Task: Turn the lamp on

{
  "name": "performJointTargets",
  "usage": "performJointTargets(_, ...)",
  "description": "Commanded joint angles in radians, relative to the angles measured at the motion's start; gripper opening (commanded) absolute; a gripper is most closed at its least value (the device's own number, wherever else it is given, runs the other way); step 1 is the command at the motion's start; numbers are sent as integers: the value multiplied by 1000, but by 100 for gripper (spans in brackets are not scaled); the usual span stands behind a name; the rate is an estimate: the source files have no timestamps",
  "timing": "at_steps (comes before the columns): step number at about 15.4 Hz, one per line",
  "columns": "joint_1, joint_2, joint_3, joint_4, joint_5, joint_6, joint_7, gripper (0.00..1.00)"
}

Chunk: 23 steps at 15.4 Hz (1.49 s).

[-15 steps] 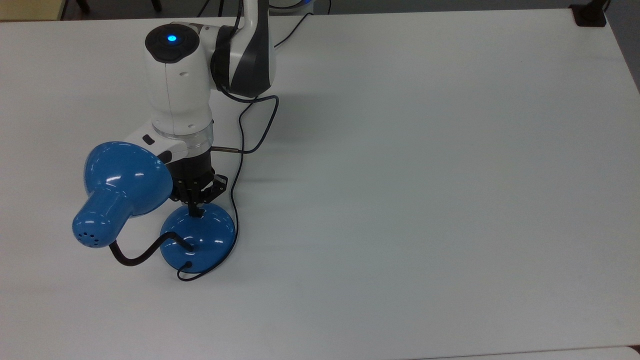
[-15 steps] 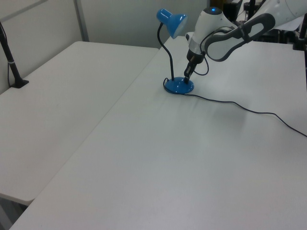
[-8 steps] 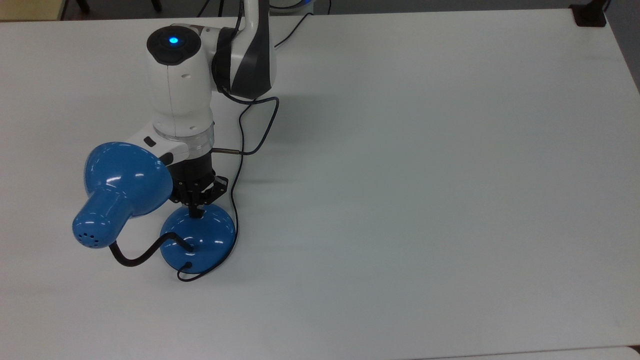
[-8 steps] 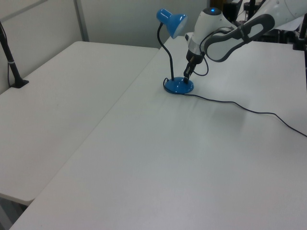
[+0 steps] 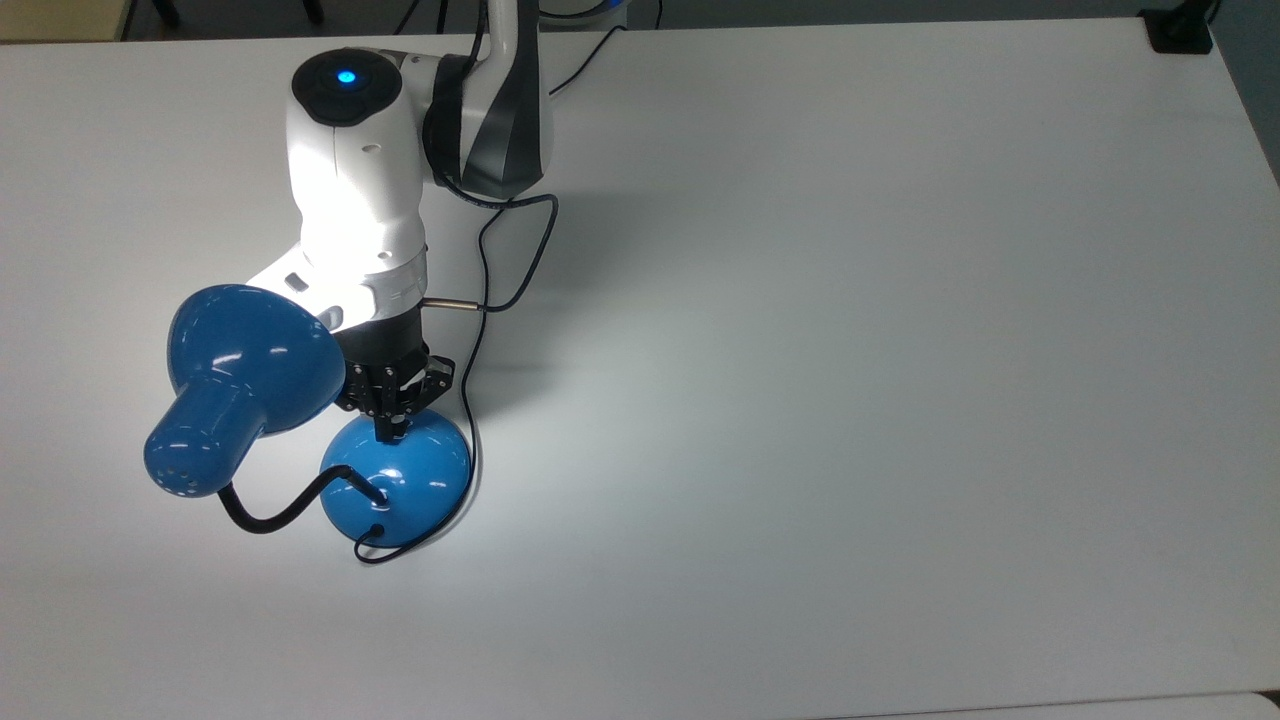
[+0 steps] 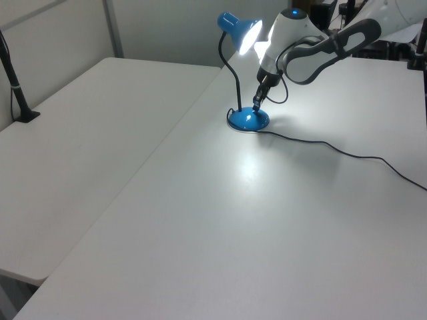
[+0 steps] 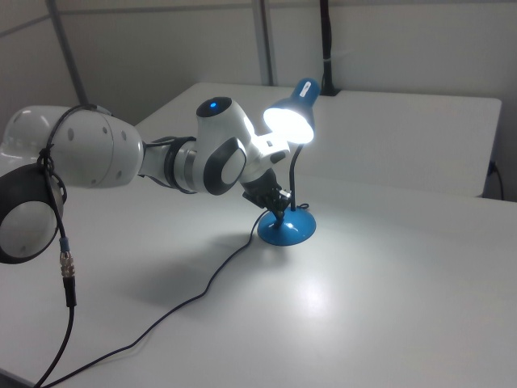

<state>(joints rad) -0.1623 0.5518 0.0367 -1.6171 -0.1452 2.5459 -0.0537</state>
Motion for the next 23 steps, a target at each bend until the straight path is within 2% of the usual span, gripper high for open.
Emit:
performJointTargets(1, -14, -56, 25, -21, -17, -7, -2, 0)
performJointTargets(3, -14, -90, 48, -38, -19, -68, -2, 0)
performJointTargets(6, -3, -148, 80, -38, -19, -256, -2, 0)
performJointTargets(12, 1, -283, 180, -38, -19, -588, 8, 0)
performJointTargets(15, 41, -367, 183, -37, -10, -708, 11, 0)
performJointTargets(18, 47, -436, 183, -37, 7, -792, 15, 0)
performJointTargets(19, 65, -456, 172, -35, 22, -815, 31, 7)
performJointTargets(20, 91, -467, 149, -33, 30, -837, 58, 21)
performJointTargets(22, 163, -493, 70, -33, 32, -861, 83, 37)
performJointTargets(23, 203, -498, 28, -33, 33, -875, 83, 62)
